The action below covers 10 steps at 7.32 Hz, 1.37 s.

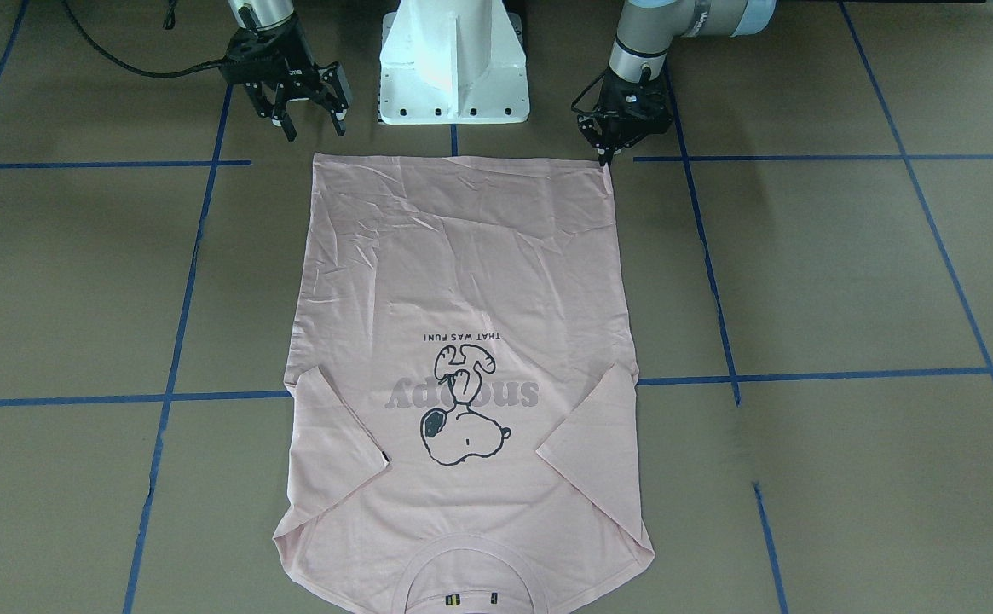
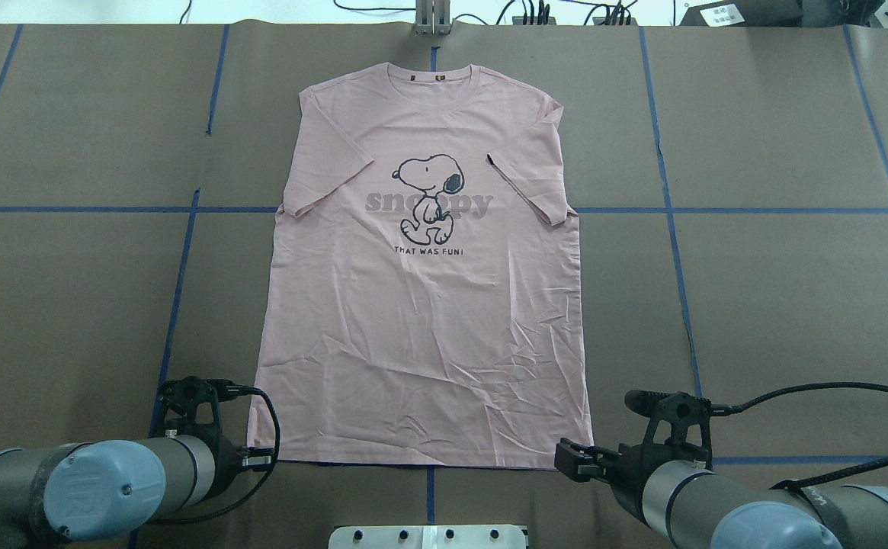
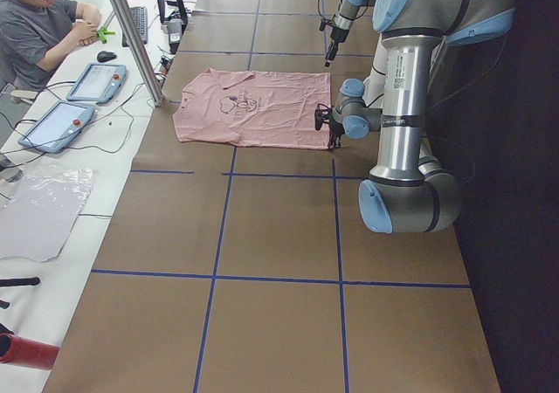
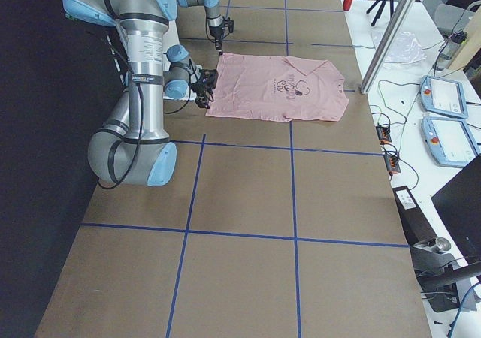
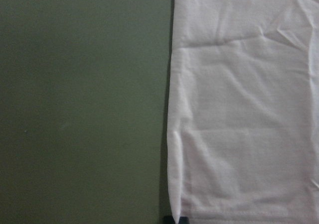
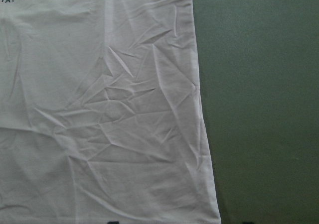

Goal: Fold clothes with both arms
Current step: 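Grasp the hem corners with the left and right grippers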

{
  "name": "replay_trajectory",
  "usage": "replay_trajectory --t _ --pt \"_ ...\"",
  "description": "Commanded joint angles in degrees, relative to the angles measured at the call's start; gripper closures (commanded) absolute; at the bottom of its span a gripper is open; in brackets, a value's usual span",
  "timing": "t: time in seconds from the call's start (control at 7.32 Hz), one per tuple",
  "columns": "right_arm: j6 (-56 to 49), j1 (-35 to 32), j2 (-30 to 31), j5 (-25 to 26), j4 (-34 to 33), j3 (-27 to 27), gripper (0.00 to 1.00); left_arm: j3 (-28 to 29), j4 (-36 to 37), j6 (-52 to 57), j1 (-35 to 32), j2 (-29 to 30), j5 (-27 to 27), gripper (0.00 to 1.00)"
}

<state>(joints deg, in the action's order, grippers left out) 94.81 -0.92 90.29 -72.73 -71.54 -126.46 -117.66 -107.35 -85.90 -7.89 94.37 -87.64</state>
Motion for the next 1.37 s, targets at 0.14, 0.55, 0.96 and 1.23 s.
replay_trajectory --t 0.14,0.55,0.96,1.23 --pt "9.82 3.64 -2.48 3.29 -2.09 5.85 0.49 -1.34 0.12 -0.05 -0.10 0.11 0.10 1.00" --pt "11.80 4.26 -2.67 3.38 -5.09 6.05 0.52 -1.26 0.12 -0.05 0.07 0.37 0.01 1.00" --pt "11.80 4.26 -2.58 3.47 -5.27 6.40 0.56 -1.17 0.12 -0.14 0.07 0.28 0.01 1.00" --pt "11.80 4.26 -2.67 3.47 -5.19 7.02 0.60 -1.17 0.12 -0.05 0.07 0.28 0.01 1.00"
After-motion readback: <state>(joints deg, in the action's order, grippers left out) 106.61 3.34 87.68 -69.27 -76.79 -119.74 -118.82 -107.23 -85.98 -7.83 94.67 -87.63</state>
